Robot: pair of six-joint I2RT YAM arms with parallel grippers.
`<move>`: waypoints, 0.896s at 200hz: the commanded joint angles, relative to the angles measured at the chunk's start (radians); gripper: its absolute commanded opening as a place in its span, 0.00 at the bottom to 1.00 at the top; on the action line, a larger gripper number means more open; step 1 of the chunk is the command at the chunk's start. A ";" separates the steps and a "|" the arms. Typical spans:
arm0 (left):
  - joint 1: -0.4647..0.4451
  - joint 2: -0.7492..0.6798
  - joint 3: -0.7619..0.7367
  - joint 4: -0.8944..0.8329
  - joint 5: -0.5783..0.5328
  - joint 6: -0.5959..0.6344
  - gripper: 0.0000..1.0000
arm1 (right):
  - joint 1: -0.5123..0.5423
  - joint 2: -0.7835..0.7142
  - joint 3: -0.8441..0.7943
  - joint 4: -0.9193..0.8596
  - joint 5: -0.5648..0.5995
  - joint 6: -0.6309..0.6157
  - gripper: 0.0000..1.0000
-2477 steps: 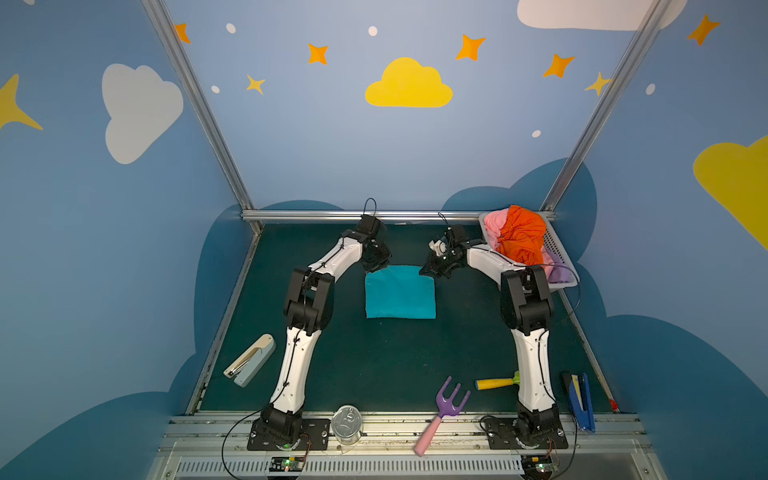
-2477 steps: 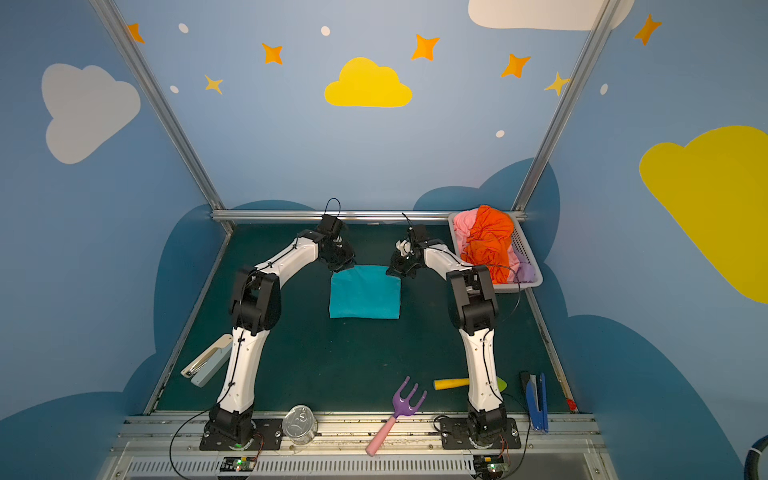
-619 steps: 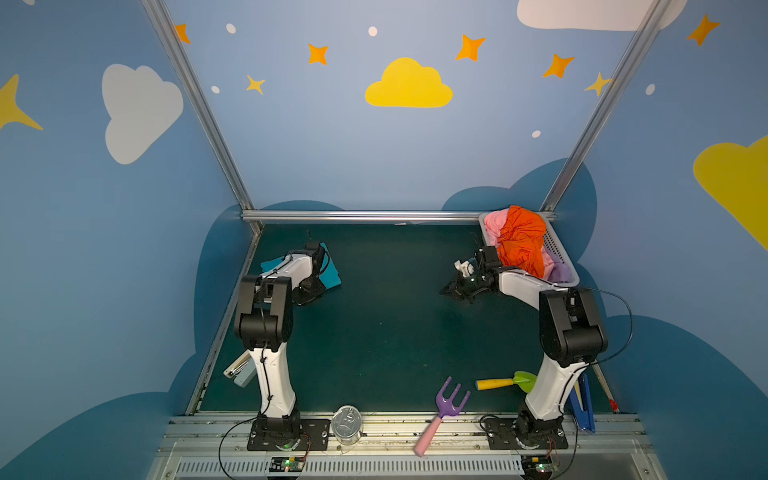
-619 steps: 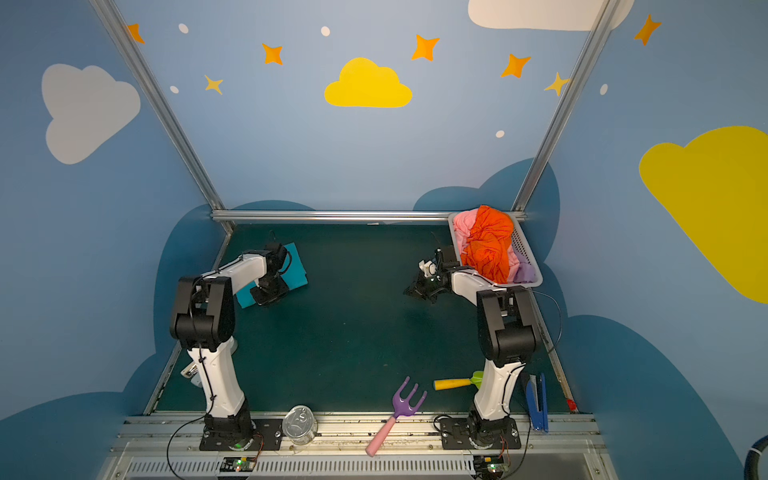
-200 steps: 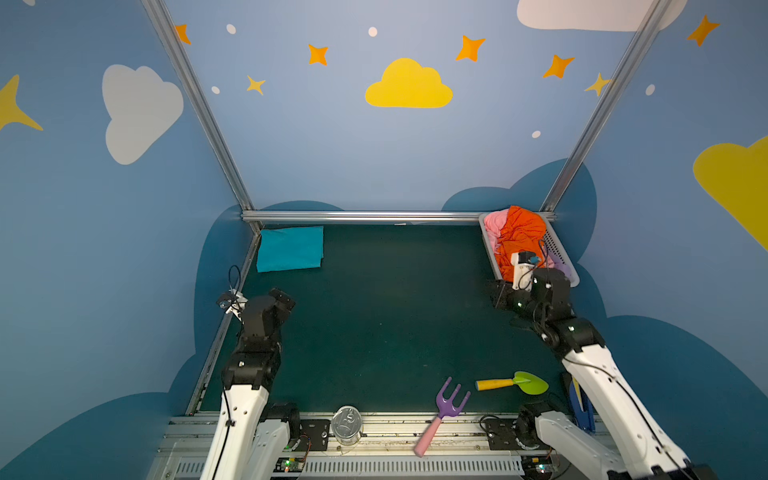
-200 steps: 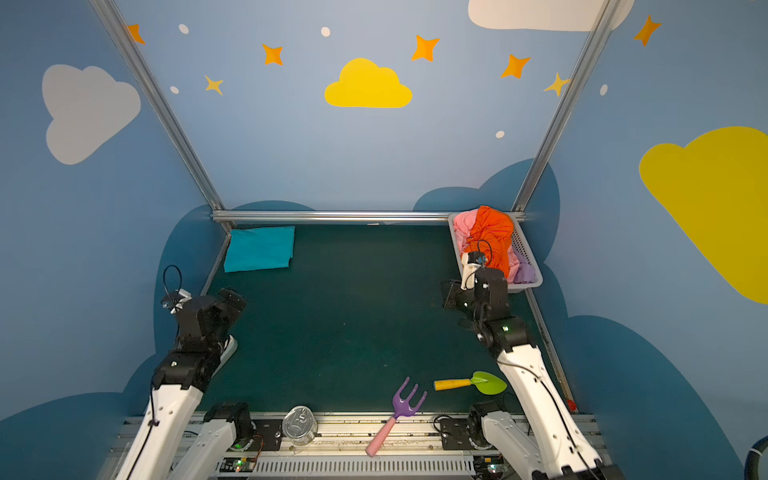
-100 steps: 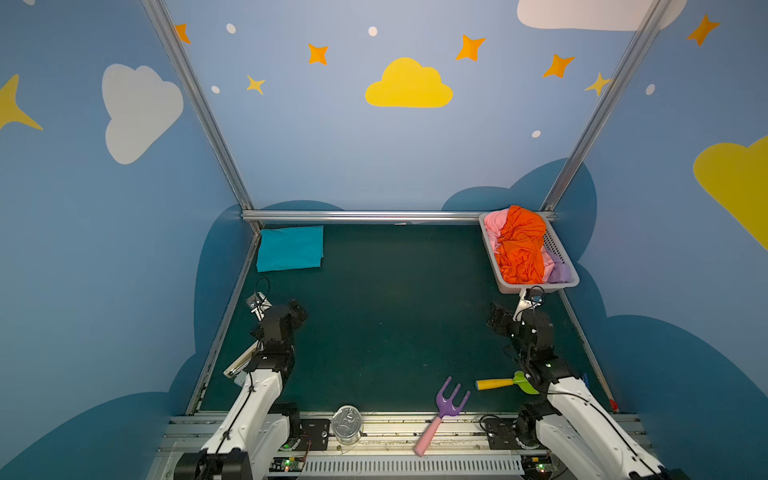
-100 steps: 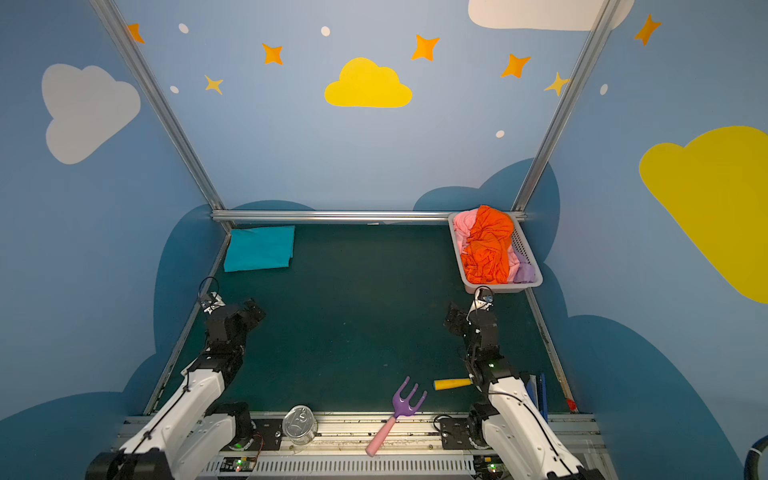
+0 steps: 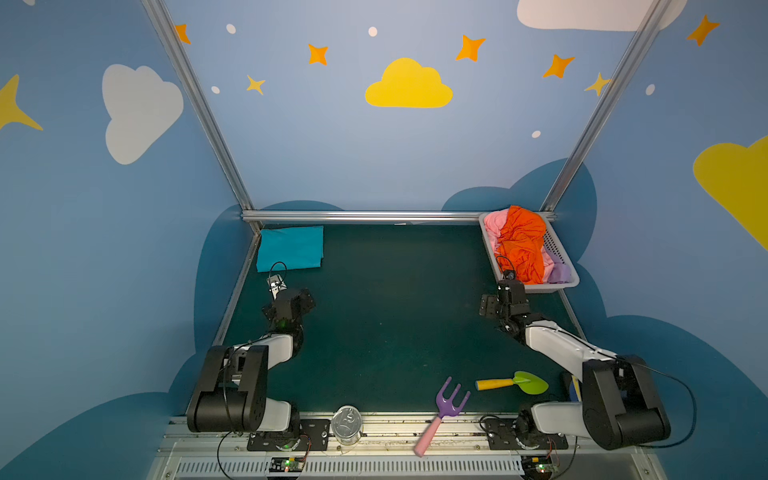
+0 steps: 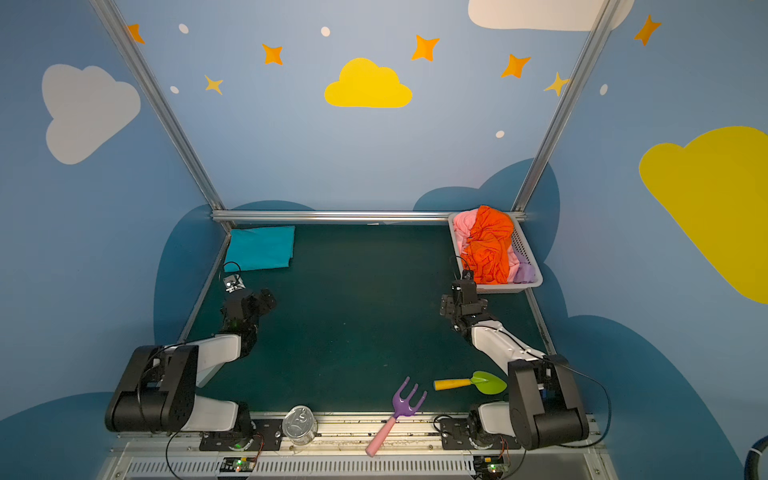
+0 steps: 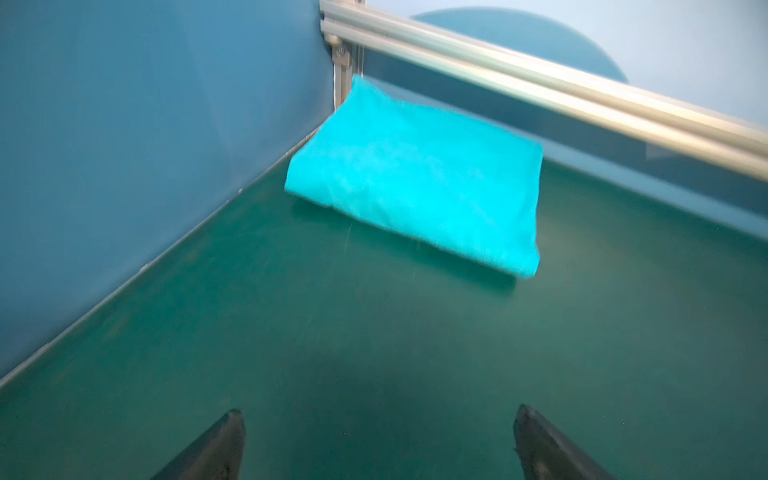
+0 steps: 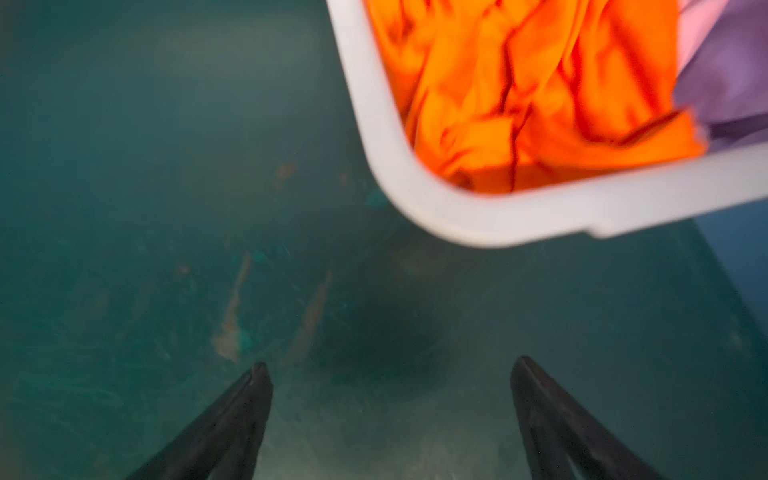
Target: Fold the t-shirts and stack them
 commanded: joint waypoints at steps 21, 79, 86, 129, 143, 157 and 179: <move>0.007 0.109 0.001 0.213 0.101 0.069 1.00 | -0.011 0.015 0.053 0.007 -0.081 -0.056 0.90; 0.007 0.091 0.029 0.138 0.118 0.081 1.00 | -0.052 0.141 0.168 0.008 -0.143 -0.062 0.90; 0.008 0.082 0.036 0.107 0.119 0.084 1.00 | -0.059 0.160 0.194 -0.019 -0.164 -0.061 0.90; 0.007 0.087 0.033 0.122 0.119 0.086 1.00 | -0.133 0.136 0.165 0.006 -0.295 -0.053 0.90; 0.008 0.086 0.033 0.121 0.119 0.086 1.00 | -0.184 0.123 0.147 0.023 -0.353 -0.032 0.90; 0.008 0.086 0.033 0.119 0.118 0.086 1.00 | -0.257 0.128 0.144 0.028 -0.435 0.004 0.90; 0.008 0.086 0.033 0.119 0.119 0.085 1.00 | -0.392 0.172 0.161 0.028 -0.581 0.079 0.90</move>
